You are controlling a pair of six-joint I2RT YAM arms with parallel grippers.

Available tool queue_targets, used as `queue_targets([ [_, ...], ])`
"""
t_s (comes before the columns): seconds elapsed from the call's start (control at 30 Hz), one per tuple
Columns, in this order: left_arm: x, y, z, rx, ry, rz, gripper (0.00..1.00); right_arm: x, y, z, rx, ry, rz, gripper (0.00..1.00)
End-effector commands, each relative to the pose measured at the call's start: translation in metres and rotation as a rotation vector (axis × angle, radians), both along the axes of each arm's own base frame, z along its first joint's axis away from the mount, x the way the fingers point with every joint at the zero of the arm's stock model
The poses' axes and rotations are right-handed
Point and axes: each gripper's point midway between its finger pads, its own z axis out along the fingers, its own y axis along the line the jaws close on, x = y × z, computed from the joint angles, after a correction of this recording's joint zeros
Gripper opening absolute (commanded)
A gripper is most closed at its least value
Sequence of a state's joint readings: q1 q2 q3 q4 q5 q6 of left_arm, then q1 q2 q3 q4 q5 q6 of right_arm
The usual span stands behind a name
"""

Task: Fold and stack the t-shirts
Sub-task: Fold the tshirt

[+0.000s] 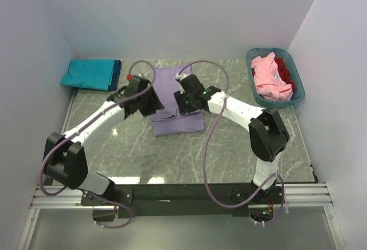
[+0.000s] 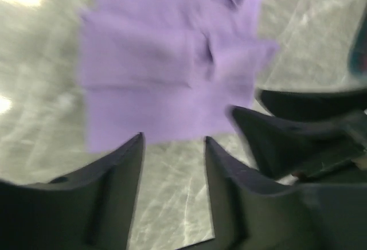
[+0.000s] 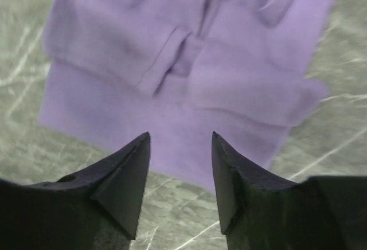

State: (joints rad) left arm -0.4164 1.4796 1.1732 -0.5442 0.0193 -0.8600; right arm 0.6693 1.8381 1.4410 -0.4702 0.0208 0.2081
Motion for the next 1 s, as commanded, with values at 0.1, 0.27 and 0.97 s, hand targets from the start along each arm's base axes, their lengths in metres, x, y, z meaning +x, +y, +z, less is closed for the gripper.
queue_targets([
  [0.1,-0.007,-0.032,-0.041,-0.137,0.016,0.087,0.35,0.002,0.011,-0.016,-0.032,-0.048,0.033,0.57],
  [0.27,-0.008,-0.044,-0.077,-0.137,0.095,0.077,0.25,-0.006,0.023,-0.035,0.022,0.031,0.022,0.49],
  [0.97,-0.051,-0.027,-0.144,0.002,0.310,0.074,0.20,0.003,0.049,-0.066,0.113,0.144,-0.020,0.26],
])
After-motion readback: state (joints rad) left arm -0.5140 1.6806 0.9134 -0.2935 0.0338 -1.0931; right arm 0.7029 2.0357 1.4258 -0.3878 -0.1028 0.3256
